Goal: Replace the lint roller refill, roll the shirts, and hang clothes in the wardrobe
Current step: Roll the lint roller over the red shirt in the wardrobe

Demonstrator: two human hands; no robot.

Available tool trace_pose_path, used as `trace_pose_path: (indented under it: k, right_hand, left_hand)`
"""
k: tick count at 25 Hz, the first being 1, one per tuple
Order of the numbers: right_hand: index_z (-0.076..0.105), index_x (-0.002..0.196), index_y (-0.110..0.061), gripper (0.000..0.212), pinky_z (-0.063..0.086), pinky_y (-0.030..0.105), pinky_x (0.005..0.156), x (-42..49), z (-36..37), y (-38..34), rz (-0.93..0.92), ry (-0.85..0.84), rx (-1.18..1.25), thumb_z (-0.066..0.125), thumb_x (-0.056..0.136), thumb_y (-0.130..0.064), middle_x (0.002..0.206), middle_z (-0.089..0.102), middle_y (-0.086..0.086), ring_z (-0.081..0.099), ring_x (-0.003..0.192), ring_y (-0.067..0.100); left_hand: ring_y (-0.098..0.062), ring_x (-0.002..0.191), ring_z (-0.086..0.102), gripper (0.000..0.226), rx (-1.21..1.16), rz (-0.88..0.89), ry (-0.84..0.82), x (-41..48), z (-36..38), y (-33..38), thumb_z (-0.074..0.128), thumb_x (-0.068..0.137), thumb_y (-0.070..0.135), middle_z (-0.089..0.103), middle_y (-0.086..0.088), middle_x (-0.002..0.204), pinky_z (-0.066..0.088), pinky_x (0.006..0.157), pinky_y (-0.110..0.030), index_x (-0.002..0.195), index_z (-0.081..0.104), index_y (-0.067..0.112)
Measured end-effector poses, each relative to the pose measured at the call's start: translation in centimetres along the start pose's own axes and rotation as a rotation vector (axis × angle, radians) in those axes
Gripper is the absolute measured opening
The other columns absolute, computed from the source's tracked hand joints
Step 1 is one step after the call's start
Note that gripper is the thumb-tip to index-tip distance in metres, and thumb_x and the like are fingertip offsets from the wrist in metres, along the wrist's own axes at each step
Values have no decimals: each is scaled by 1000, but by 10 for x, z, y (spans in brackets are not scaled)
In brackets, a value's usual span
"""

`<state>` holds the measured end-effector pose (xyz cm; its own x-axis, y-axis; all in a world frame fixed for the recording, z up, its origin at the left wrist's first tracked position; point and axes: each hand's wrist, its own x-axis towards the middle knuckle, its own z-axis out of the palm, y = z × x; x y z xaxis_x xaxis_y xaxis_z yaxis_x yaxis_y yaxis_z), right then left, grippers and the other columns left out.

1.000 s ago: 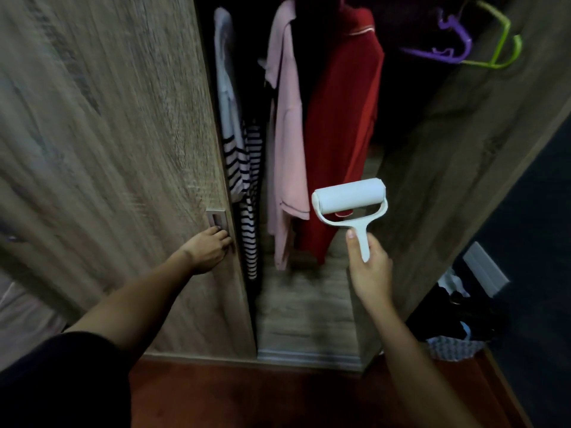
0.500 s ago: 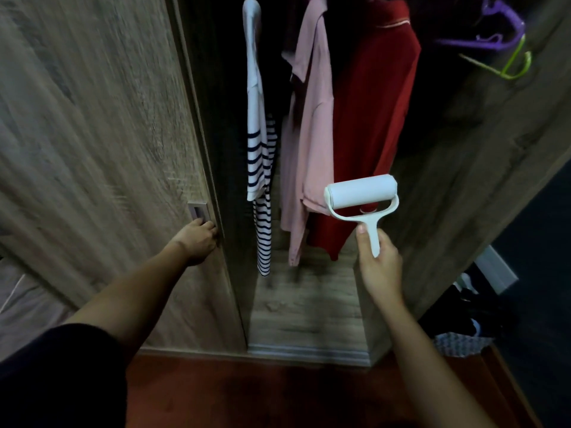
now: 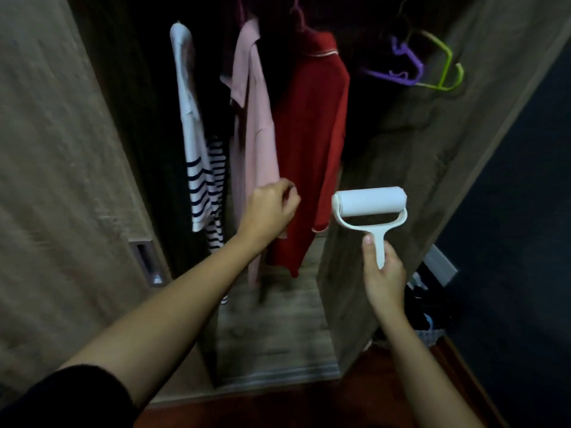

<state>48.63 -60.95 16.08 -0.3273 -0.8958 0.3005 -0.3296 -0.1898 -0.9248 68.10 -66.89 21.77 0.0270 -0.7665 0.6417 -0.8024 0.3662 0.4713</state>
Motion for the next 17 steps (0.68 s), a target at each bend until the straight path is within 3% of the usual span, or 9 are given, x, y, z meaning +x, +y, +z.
trace_pose_path:
  k: [2, 4, 6, 7, 9, 12, 15, 17]
  right_hand:
    - [48, 64, -19, 35, 38, 31, 58, 16, -13, 3, -5, 34, -2, 47, 92, -40, 57, 47, -5, 46, 55, 6]
    - [52, 68, -17, 34, 40, 32, 61, 32, -20, 7, -4, 49, 1, 47, 92, -40, 58, 50, -3, 50, 60, 12]
    - [53, 69, -17, 34, 41, 33, 63, 49, -22, 12, 6, 28, 9, 47, 92, -41, 60, 52, -2, 52, 62, 15]
    - [52, 67, -18, 34, 41, 33, 63, 58, -21, 13, 7, 13, 11, 47, 93, -40, 60, 51, -2, 52, 63, 15]
    - [51, 67, -20, 33, 40, 32, 63, 78, -18, 13, 6, -16, 29, 46, 93, -39, 61, 50, -2, 51, 62, 13]
    - [52, 78, -24, 21, 41, 31, 62, 103, -4, 5, -19, -59, 96, 47, 93, -37, 65, 53, -3, 51, 63, 11]
    - [49, 91, -27, 17, 41, 30, 54, 128, 22, -4, -61, -178, 180, 48, 88, -43, 65, 54, -3, 51, 57, 12]
    - [51, 92, -24, 20, 37, 23, 45, 140, 44, -13, -123, -280, 231, 46, 87, -42, 60, 51, -3, 47, 46, 7]
  left_hand:
    - [-19, 69, 63, 31, -107, -169, -26, 28, 25, 20, 57, 88, 34, 64, 0, 68, 43, 67, -25, 106, 66, 11]
    - [-23, 83, 62, 45, -124, -279, -105, 51, 51, 25, 60, 85, 44, 64, -3, 78, 46, 77, -30, 113, 61, 9]
    - [-28, 93, 58, 43, -98, -301, -150, 64, 70, 27, 60, 85, 43, 60, -11, 95, 42, 78, -29, 109, 60, 8]
    - [-30, 91, 56, 35, -130, -278, -132, 67, 74, 30, 59, 87, 37, 57, -13, 94, 36, 74, -26, 103, 60, 6]
    - [-28, 78, 53, 20, -243, -241, -10, 61, 70, 36, 54, 92, 23, 53, -8, 79, 27, 65, -23, 91, 55, 4]
    - [-21, 70, 49, 14, -309, -386, 300, 38, 36, 22, 45, 96, 17, 51, -4, 72, 25, 60, -27, 94, 51, 4]
    - [-33, 79, 57, 18, -75, -500, 547, 30, -20, -24, 44, 97, 16, 59, -21, 84, 32, 65, -34, 100, 51, -1]
    - [-38, 81, 62, 22, 132, -467, 557, 30, -60, -53, 49, 95, 21, 65, -26, 87, 40, 67, -37, 100, 57, 1]
